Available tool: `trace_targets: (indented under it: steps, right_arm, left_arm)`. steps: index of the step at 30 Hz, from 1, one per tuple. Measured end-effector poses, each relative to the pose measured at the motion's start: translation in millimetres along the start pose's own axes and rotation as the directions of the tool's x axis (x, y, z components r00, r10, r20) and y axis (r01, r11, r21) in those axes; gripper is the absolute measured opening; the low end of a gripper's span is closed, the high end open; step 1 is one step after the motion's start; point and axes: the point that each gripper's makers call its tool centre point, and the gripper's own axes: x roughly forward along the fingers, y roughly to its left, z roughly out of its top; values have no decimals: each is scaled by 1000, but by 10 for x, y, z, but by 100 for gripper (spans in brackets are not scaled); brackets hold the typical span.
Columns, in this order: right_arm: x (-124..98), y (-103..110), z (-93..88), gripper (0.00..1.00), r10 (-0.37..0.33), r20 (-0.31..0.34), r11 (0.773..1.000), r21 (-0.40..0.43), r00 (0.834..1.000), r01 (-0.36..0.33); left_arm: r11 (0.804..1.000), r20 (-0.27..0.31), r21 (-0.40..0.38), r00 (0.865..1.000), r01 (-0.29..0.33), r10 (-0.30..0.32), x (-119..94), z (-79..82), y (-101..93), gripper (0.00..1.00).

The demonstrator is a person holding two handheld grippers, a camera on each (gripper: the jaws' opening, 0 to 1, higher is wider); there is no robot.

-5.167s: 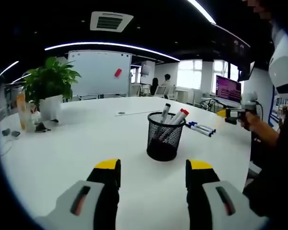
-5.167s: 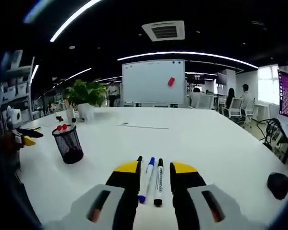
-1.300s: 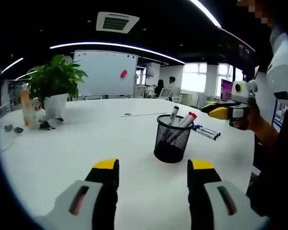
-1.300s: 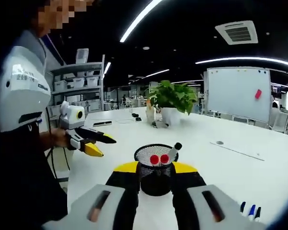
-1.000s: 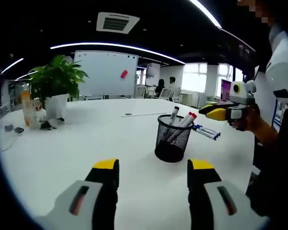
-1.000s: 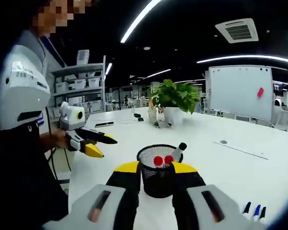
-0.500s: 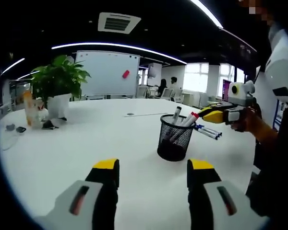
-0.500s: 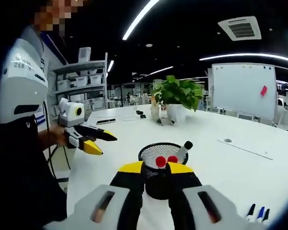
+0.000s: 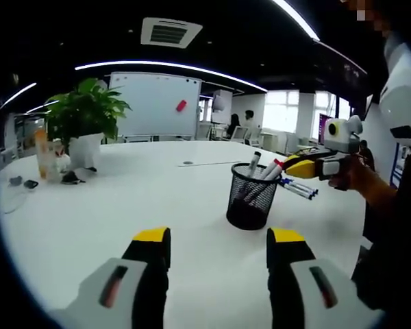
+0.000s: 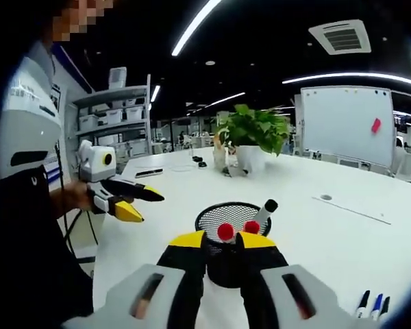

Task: Pick up the whiteboard markers from the pen holder and place them facing the whiteboard neatly

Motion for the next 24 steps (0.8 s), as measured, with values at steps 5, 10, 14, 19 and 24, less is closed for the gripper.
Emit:
trace_targets:
  steps: [5, 10, 14, 19, 24]
  right_arm:
    - [54, 23, 29, 20, -2, -3, 1000, -11, 1000, 2]
    - [69, -19, 20, 19, -28, -14, 999, -19, 1000, 28]
    - [64, -26, -9, 19, -38, -26, 999, -23, 999, 37]
    - [75, -38, -28, 18, -50, -33, 999, -22, 998, 50]
    - [90, -82, -3, 14, -82, -23, 996, -38, 996, 81]
  left_arm:
    - [1000, 2, -4, 1000, -10, 10, -23, -7, 19, 57]
    - [1000, 4, -7, 1000, -14, 14, -28, -11, 29, 57]
    - [1000, 1, -9, 1000, -10, 10, -15, -26, 22, 57]
    - [1000, 2, -8, 1000, -2, 2, -1, -27, 5, 57]
    - [1000, 5, -14, 1000, 0, 0, 7, -30, 9, 57]
